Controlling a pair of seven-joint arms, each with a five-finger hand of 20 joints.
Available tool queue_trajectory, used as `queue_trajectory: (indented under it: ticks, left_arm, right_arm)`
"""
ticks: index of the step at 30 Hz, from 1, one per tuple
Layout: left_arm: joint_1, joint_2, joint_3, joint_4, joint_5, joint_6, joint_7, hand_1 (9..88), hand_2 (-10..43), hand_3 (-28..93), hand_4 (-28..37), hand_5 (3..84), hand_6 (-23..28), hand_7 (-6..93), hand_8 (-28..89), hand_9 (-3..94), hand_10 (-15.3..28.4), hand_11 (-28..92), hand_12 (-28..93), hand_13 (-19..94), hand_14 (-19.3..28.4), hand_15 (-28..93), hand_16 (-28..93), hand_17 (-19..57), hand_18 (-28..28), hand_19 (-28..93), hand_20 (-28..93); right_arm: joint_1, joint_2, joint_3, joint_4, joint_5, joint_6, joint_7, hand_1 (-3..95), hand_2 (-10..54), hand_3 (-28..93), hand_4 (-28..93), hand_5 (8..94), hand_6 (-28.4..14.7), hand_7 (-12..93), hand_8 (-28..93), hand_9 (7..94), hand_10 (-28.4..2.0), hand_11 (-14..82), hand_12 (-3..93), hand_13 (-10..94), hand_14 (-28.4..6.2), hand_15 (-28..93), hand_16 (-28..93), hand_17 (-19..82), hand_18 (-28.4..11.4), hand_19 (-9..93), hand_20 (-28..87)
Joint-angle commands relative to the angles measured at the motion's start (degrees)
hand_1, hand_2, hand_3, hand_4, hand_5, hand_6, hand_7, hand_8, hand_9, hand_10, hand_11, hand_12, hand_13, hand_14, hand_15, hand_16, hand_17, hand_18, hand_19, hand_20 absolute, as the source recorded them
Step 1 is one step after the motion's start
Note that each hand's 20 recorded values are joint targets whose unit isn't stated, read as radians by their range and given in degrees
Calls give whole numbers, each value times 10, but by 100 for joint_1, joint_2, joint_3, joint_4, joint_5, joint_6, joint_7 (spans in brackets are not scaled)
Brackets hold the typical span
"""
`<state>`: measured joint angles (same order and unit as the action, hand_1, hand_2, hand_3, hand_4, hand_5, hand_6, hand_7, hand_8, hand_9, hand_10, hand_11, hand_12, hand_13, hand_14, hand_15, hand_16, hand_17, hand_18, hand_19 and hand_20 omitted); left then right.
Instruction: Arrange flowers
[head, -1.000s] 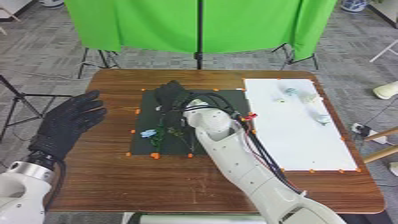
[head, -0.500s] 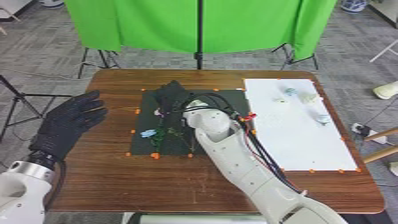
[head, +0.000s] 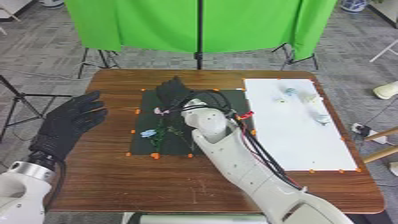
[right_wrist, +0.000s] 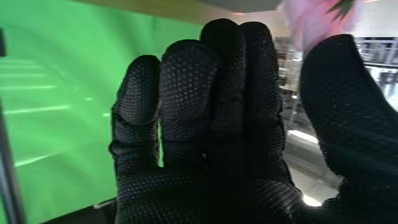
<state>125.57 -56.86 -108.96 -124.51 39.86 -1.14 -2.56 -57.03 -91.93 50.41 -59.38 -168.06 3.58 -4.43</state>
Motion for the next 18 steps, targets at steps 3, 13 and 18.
queue_trajectory:
  ticks: [3, 13, 18]
  left_arm:
    - [196, -114, -60, -26, -14, 2, -63, 258, 33, 713, -283, 359, 44, 251, -132, 289, 131, 340, 139, 221, 147, 504, -49, -82, 210, 503, 64]
    - [620, -464, -247, -179, 39, 68, 59, 257, 33, 713, -283, 359, 44, 251, -133, 288, 132, 339, 139, 221, 147, 504, -48, -83, 210, 503, 64]
    - [689, -590, -337, -161, 45, 57, 4, 258, 33, 712, -283, 358, 44, 252, -133, 288, 131, 338, 139, 221, 147, 504, -48, -83, 210, 503, 64]
  right_arm:
    - [326, 155, -336, -483, 53, 101, 361, 252, -83, 858, -283, 615, 20, 381, -253, 678, -68, 422, 260, 674, -33, 665, 287, 249, -160, 747, 410]
    - [495, 1262, -371, -1605, 883, -278, 454, 200, -66, 869, -283, 515, 0, 348, -231, 561, -86, 419, 241, 557, -47, 645, 242, 194, -161, 684, 389]
    - [338, 2120, -13, -2050, 1214, -539, 658, 195, -70, 894, -283, 422, -9, 335, -228, 431, -102, 362, 217, 409, -60, 536, 175, 153, -163, 617, 348]
